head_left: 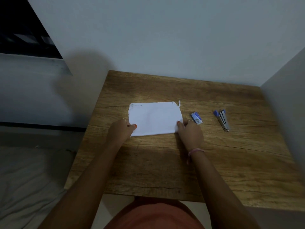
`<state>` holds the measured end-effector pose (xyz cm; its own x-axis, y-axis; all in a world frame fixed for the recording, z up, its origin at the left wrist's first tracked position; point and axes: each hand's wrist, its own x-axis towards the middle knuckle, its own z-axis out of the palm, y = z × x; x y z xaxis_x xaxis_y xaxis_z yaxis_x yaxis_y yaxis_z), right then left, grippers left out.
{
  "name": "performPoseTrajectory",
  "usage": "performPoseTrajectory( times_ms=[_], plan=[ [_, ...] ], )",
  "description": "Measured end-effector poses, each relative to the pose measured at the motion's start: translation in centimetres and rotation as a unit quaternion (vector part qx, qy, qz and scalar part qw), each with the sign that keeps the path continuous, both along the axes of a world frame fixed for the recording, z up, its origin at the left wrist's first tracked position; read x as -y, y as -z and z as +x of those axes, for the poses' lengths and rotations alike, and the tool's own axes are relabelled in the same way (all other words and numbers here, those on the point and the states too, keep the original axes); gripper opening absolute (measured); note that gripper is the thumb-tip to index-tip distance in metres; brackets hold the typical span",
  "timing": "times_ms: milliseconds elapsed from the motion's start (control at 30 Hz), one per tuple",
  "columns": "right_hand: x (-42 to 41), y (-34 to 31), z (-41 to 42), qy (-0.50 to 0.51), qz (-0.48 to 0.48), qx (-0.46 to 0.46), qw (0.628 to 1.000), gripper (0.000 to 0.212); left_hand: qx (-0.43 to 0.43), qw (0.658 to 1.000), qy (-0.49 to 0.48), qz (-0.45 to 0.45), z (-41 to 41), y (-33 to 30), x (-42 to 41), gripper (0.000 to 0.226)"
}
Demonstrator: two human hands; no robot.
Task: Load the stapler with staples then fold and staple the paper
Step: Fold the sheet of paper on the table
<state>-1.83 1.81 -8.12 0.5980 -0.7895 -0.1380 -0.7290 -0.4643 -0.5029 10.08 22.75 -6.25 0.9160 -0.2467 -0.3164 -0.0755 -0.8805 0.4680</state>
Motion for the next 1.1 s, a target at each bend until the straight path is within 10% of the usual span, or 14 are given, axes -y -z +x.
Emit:
performPoseTrajectory(
  times_ms=[1100],
  plan=[
    [0.5, 0.0, 0.2, 0.04, -0.041, 0.068, 0.996, 0.036, -0.041, 0.998, -0.036, -0.015, -1.6, -0.1, 1.3, 0.033]
  ],
)
